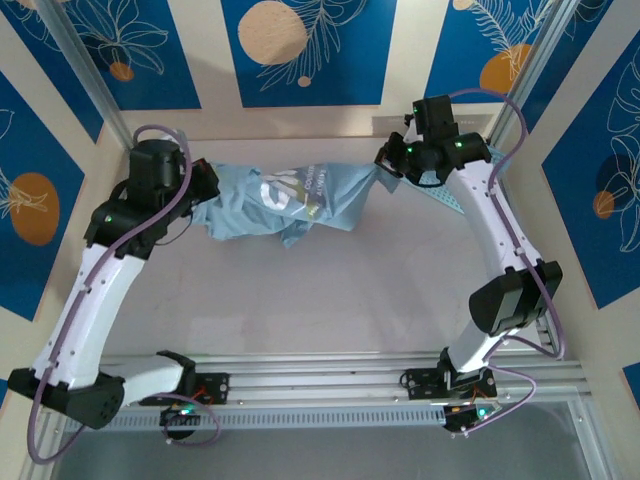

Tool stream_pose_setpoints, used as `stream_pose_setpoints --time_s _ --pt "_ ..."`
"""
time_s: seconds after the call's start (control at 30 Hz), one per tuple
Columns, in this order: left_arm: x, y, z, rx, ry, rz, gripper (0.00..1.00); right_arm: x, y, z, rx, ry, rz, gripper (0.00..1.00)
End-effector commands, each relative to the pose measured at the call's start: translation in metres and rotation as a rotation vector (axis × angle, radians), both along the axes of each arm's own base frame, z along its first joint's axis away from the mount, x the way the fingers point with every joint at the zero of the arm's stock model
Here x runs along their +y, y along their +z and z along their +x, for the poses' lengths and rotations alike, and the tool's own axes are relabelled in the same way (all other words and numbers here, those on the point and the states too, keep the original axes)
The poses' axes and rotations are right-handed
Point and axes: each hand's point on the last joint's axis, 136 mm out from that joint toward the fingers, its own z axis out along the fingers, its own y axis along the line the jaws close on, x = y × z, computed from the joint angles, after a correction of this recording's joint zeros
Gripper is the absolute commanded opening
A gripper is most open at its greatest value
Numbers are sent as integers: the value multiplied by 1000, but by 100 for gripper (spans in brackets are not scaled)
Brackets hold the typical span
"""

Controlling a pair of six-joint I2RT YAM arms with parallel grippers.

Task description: Fold and stack the t-shirts

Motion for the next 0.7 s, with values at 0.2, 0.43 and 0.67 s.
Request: stream_pose_setpoints --time_s 0.2,0.43,0.67 --pt "-12 6 -40 -63 -133 -108 0 -32 25 -48 -80 -50 -42 0" --pt "-11 -16 -48 -23 -149 -91 0 -44 29 -80 -138 -76 -28 0" --pt "-20 -94 -3 188 -82 -44 0 -40 -67 -9 166 -70 -5 0"
